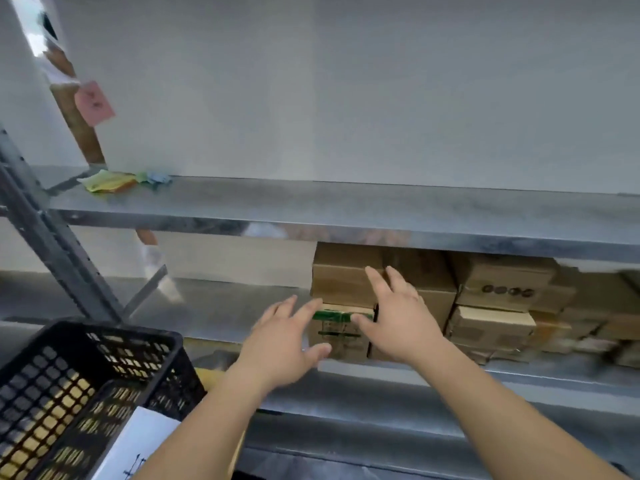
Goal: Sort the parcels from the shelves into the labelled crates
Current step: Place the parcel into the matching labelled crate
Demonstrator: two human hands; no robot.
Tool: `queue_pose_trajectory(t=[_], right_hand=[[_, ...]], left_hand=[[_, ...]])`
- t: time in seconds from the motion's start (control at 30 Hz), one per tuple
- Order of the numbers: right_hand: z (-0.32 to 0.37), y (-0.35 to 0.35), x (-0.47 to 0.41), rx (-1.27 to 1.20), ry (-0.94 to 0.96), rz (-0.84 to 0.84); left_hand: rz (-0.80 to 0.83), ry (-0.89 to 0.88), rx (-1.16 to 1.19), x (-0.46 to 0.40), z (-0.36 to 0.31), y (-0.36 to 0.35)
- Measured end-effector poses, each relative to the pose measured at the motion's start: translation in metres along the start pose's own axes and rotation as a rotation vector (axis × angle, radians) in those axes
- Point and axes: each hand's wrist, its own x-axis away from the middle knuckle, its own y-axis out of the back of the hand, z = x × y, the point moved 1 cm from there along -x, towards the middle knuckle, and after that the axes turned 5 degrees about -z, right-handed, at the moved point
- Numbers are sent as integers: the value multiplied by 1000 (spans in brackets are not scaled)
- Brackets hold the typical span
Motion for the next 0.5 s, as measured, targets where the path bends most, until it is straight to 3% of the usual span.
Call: queue_pose_trajectory(t=[0.37, 0.5], right_hand=[[4, -2, -92, 187, -94, 34], [0, -4, -92, 42, -72, 24]], left_hand=[[-39, -101, 203, -134, 6, -9], [-111, -67, 341, -141, 8, -21]])
